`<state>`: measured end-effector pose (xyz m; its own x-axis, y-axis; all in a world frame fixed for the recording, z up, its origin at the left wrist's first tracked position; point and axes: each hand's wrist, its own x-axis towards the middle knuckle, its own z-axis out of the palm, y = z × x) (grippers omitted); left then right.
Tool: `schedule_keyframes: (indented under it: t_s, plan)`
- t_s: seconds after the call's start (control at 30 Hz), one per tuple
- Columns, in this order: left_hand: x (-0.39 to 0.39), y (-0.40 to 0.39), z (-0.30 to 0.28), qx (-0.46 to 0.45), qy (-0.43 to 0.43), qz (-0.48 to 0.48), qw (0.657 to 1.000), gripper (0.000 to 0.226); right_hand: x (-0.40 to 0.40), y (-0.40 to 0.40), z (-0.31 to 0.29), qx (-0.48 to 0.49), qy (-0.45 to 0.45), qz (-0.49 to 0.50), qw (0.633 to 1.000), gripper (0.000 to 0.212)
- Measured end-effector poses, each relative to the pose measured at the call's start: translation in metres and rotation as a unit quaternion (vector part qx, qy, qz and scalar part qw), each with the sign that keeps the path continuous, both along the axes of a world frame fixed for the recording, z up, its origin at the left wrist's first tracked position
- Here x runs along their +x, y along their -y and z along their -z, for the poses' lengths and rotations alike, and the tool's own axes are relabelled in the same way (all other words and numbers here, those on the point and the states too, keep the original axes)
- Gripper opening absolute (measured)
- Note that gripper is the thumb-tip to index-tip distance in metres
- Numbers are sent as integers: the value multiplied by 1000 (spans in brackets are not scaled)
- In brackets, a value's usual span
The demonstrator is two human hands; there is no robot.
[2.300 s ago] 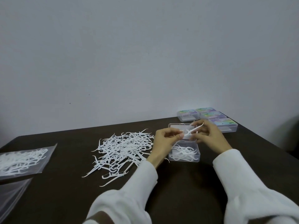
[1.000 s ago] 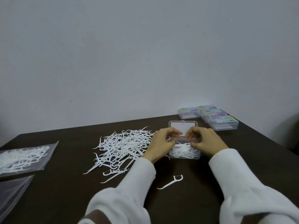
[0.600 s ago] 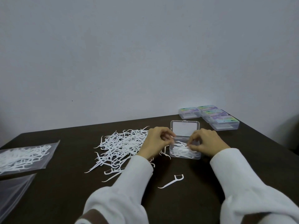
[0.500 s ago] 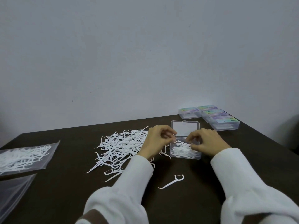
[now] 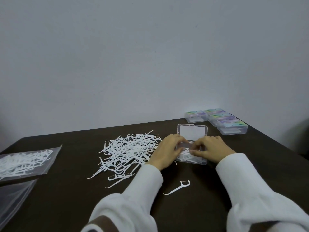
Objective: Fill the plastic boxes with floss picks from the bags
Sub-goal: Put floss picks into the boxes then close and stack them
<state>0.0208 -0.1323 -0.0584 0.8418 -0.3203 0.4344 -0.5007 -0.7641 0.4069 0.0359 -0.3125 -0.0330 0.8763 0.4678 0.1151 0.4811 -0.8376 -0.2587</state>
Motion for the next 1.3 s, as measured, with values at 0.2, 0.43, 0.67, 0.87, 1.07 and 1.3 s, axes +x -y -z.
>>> schedule_keyframes:
  t_s: [0.2, 0.43, 0.67, 0.87, 1.07, 1.3]
  plan:
    - [0, 1, 0, 18, -20, -6, 1000, 21, 2, 1, 1, 36, -56, -8, 998, 34]
    - [0, 0, -2, -14, -45, -18, 999, 15, 1, 7, -3, 132, -107, -60, 984, 8]
    - [-2, 0, -4, -62, -60, -18, 996, 16, 2, 11, -4, 124, -98, -64, 985, 21]
    - [-3, -2, -3, -99, -76, -11, 992, 17, 5, 6, 0, 119, -66, -47, 990, 12]
    - [-3, -4, -8, -129, -91, 2, 987, 23, 5, -1, 2, 98, -32, -9, 995, 11]
    - [-6, -2, -8, -121, -81, -2, 989, 8, -2, 1, -3, 54, -52, -20, 997, 23]
